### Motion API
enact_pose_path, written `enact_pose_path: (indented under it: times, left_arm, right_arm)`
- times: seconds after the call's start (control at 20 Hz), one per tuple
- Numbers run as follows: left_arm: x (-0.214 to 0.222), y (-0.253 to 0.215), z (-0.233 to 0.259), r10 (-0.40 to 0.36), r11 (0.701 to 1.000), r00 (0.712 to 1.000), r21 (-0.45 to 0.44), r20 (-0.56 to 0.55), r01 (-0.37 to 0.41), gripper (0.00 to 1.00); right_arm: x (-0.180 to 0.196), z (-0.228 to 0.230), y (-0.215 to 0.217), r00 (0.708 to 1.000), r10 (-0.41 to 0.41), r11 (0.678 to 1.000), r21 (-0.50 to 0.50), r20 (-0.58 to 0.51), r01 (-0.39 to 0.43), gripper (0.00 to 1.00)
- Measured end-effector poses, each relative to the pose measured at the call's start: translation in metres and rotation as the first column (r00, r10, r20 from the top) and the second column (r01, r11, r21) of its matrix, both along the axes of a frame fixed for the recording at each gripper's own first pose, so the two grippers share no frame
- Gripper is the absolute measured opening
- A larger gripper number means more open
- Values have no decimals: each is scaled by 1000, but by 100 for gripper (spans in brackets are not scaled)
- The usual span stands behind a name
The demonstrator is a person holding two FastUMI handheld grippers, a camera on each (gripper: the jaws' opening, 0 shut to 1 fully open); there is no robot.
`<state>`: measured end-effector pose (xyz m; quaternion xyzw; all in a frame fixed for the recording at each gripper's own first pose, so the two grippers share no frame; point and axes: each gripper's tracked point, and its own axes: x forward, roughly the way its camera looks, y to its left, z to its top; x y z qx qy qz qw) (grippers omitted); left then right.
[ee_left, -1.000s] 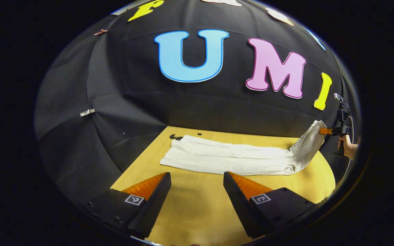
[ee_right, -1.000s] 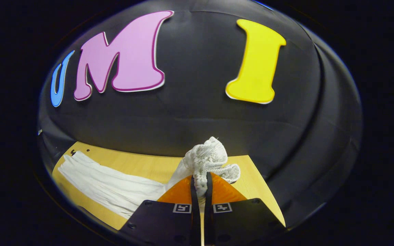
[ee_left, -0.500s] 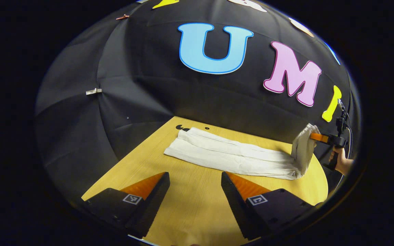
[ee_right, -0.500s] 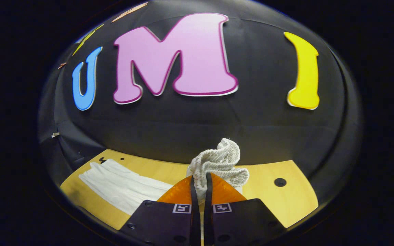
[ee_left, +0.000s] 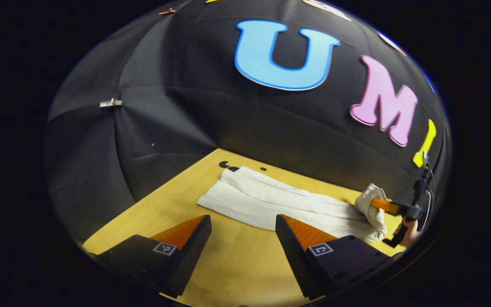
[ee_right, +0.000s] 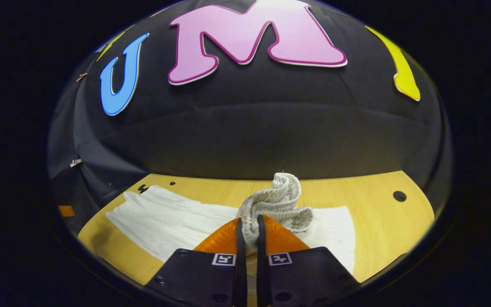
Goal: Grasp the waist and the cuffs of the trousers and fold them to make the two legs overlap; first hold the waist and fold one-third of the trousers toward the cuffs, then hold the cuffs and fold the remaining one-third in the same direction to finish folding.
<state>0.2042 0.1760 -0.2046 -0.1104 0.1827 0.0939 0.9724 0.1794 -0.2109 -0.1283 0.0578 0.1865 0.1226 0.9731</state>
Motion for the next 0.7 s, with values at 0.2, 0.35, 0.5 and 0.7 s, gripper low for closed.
enact_pose_path:
  times: [0.2, 0.35, 0.5, 0.7]
  left_arm:
    - [29, 22, -15, 58, 993, 998, -102, -9, -59, 96]
    - [46, 43, -21, 77, 995, 997, -59, 8, -77, 96]
    - [67, 63, -28, 73, 996, 997, 49, 7, -73, 96]
    - [99, 65, -52, 33, 998, 998, 46, -55, -31, 96]
  right_arm:
    - [-1, 7, -1, 1000, 25, 998, 62, 8, -26, 40]
    - [4, -9, -11, 999, 38, 996, 79, 1, -38, 70]
    - [-9, 1, 0, 996, 69, 997, 36, 49, -71, 100]
    - [-39, 12, -5, 992, 104, 995, -13, 74, -104, 98]
